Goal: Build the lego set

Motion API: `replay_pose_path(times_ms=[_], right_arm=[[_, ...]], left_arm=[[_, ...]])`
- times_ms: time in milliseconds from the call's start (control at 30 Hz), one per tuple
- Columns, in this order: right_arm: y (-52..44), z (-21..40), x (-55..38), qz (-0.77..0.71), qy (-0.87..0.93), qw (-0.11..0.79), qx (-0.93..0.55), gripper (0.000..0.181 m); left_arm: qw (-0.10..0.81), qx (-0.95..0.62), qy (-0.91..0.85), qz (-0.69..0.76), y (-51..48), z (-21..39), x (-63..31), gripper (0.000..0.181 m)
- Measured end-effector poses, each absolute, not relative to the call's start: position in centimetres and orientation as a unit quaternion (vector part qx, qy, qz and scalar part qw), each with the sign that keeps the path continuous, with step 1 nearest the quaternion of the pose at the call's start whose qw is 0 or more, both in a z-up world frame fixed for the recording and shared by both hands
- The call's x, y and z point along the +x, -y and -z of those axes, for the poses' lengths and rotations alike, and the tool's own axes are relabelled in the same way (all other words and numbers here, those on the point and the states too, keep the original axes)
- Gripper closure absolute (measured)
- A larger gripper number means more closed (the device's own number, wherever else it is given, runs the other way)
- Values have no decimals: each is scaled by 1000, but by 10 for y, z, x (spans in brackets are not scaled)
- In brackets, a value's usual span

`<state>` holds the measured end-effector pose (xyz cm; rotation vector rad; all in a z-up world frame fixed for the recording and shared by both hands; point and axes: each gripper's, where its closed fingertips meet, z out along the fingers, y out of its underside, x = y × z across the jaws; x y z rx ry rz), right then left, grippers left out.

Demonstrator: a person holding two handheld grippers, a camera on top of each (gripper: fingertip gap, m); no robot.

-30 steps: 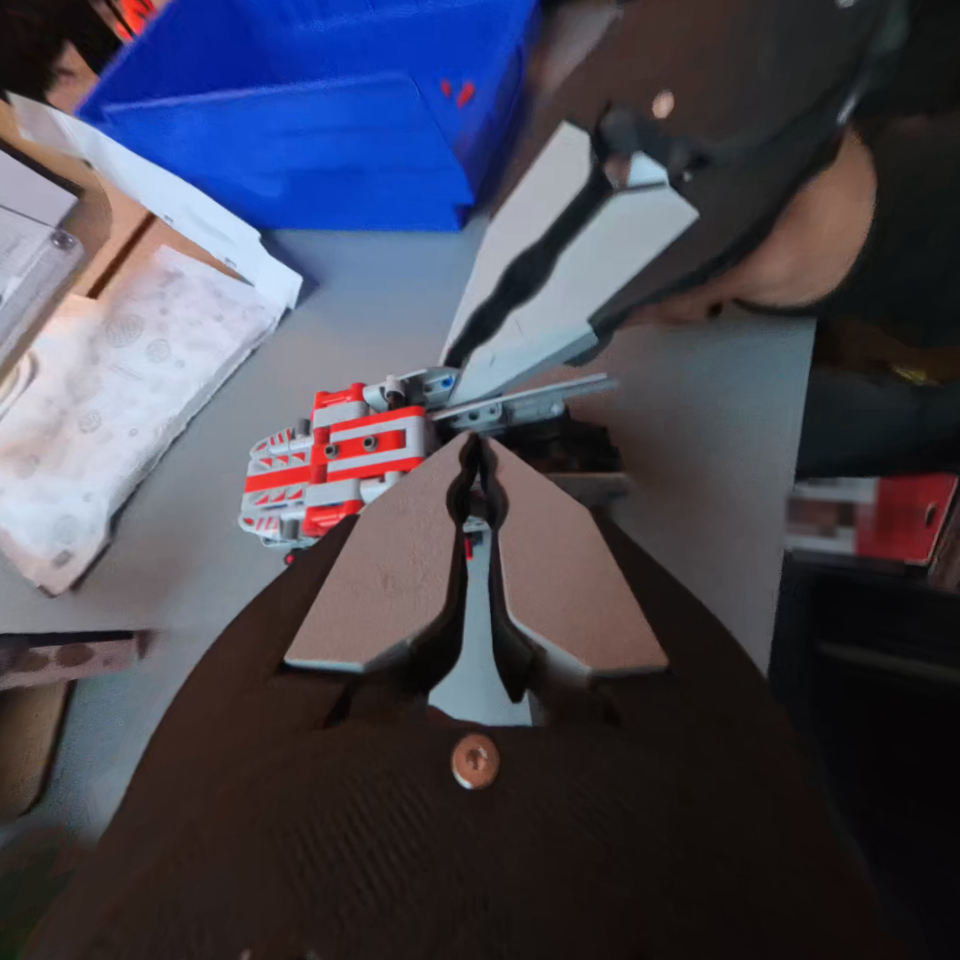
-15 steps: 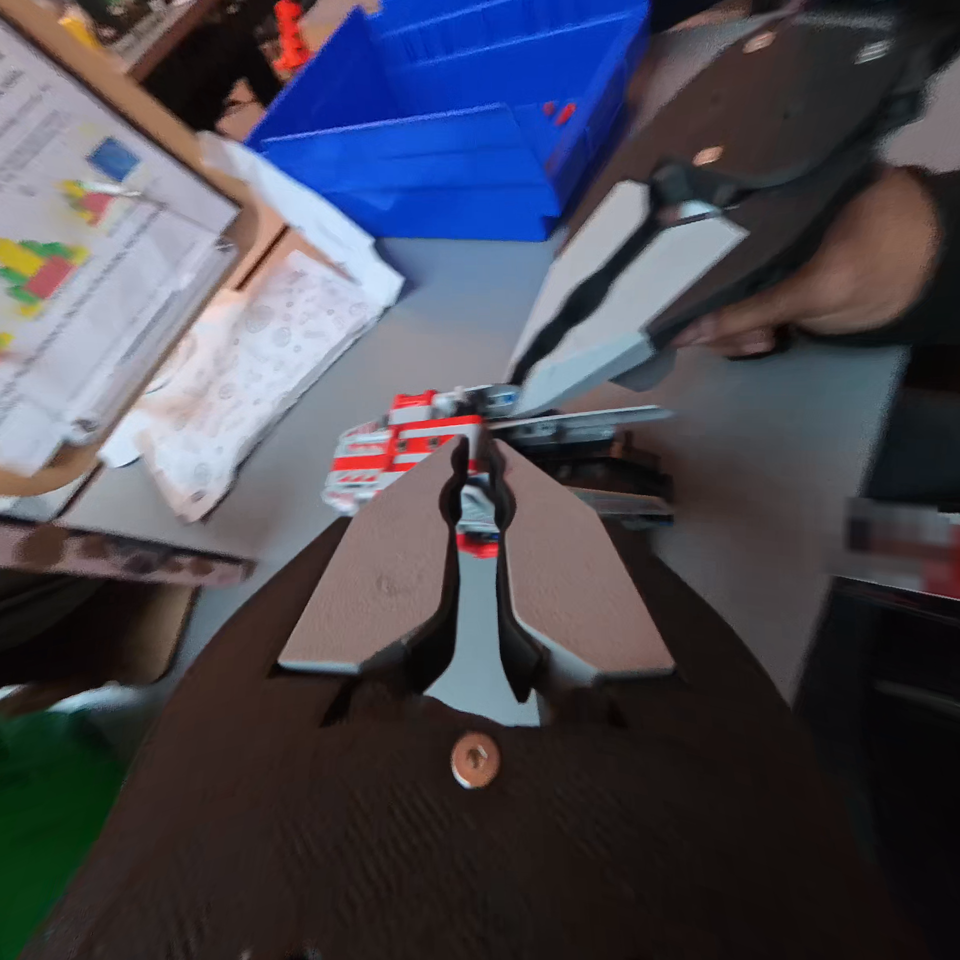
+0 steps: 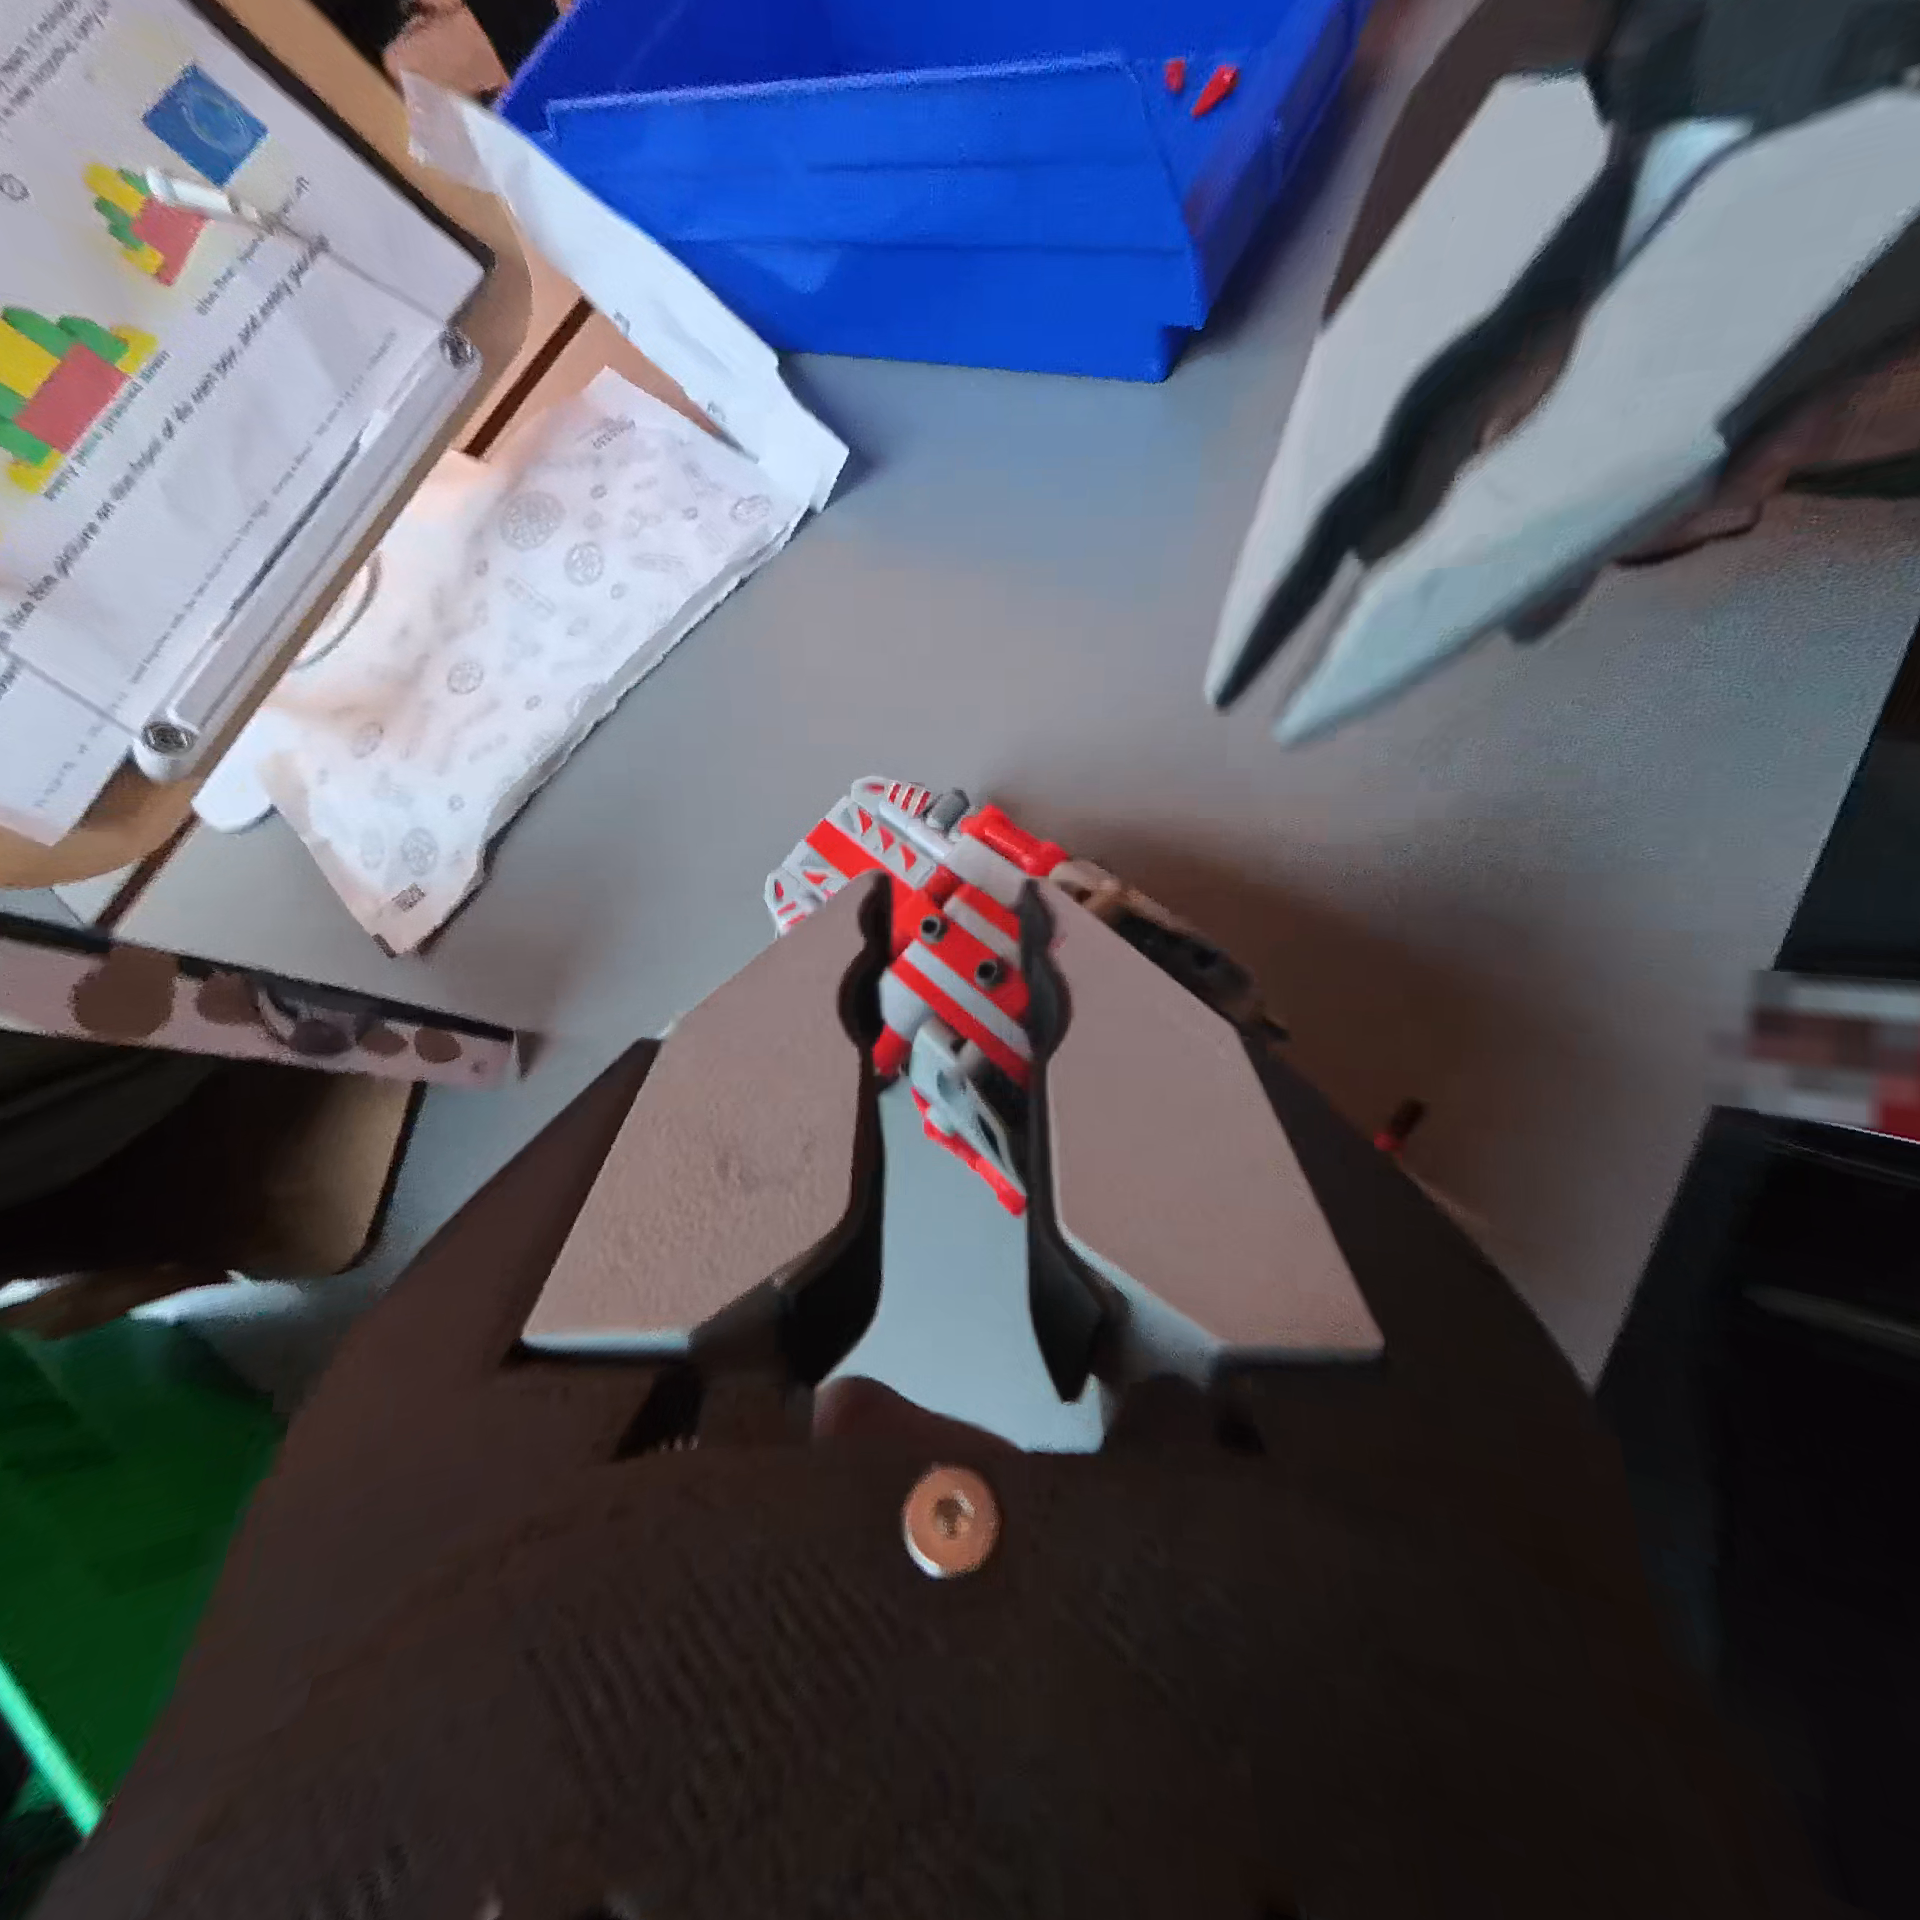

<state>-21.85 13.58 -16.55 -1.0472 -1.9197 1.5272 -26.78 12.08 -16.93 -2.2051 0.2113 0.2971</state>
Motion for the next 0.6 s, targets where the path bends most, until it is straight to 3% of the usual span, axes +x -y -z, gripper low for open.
replay_pose_path(times_ms=[133,233,333,467,600], right_arm=[[-151,172,-228,-570,666,197,-439,172],[-140,177,-232,-578,669,182,-430,169],[-130,185,-239,-556,690,189,-423,166],[-123,190,-248,-509,720,244,-404,167],[-111,199,-251,-516,711,182,-441,174]], left_arm=[[424,-898,-48,-103,-110,171,-273,149],[422,-900,-72,-82,-105,172,-266,157],[419,-904,-64,-56,-100,171,-273,139],[425,-903,-61,-25,-84,162,-269,136],[346,-929,-100,-83,-63,190,-263,124]])
